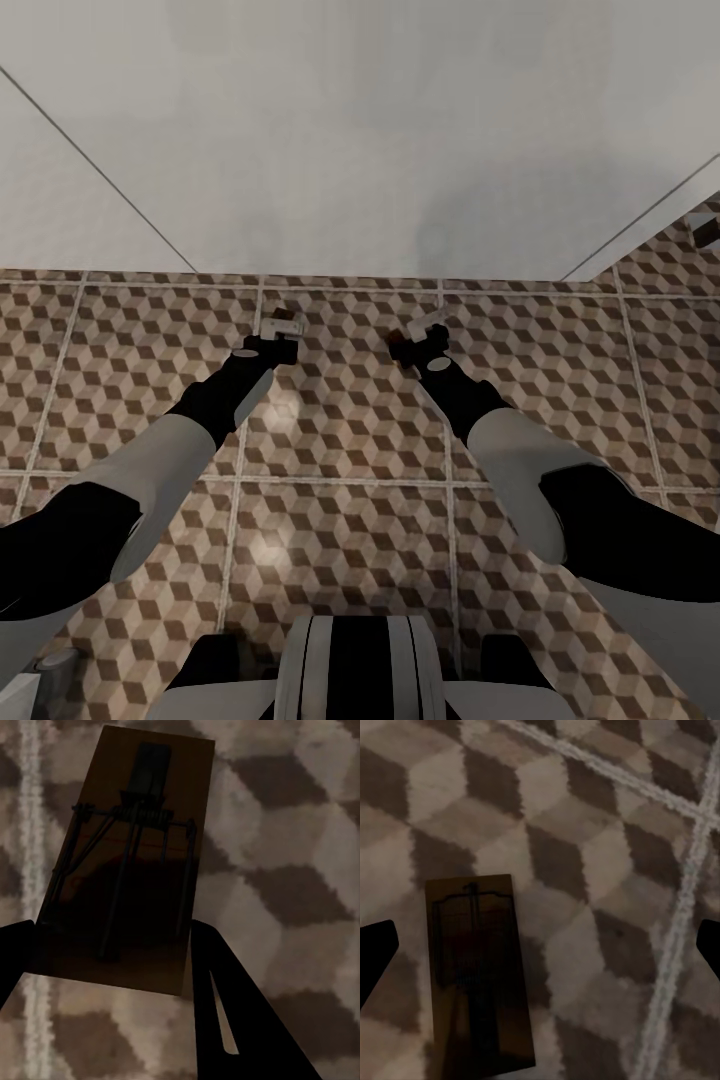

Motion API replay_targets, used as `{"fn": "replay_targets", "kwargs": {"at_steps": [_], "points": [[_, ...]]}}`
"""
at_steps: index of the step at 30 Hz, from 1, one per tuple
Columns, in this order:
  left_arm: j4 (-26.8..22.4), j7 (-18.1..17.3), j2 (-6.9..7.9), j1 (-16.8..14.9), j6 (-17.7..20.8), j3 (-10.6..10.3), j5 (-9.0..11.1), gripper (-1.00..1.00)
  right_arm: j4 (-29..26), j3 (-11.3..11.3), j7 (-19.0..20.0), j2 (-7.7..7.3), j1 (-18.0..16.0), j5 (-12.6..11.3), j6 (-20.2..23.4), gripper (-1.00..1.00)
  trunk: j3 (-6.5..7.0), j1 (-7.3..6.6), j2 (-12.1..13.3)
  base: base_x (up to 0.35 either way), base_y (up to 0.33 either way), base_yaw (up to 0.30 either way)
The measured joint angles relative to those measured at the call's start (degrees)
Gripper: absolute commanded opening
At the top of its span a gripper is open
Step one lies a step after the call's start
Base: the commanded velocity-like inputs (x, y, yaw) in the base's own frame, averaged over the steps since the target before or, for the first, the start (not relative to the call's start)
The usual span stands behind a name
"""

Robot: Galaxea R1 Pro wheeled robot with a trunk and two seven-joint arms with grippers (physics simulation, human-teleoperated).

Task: Take the four mousetraps from the cabinet in the bathroom and place them on the bathroom floor. Make sure all four end up on the same floor surface, and ensure that at least two of them are either under or directly next to the same bathroom sink.

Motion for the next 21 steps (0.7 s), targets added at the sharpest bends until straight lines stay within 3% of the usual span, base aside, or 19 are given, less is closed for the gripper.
{"fn": "replay_targets", "kwargs": {"at_steps": [3, 4, 21], "points": [[0.1, 0.0, -0.02, 0.0, 0.0, 0.0, 0.0, -1.0, 0.0, 0.0, 0.0, 0.0, 0.0, 0.0, 0.0, 1.0, 0.0, 0.0, 0.0, 0.0, 0.0, 0.0], [0.1, 0.0, -0.03, 0.0, 0.0, 0.0, 0.0, 1.0, 0.0, 0.0, 0.0, 0.0, 0.0, 0.0, 0.0, 1.0, 0.0, 0.0, 0.0, 0.0, 0.0, 0.0], [0.6, 0.2, -0.42, 0.0, 0.0, 0.0, -0.2, 1.0, 0.0, 0.0, 0.0, 0.0, 0.0, 0.0, 0.0, 1.0, 0.0, 0.0, 0.0, 0.0, 0.0, 0.0]]}}
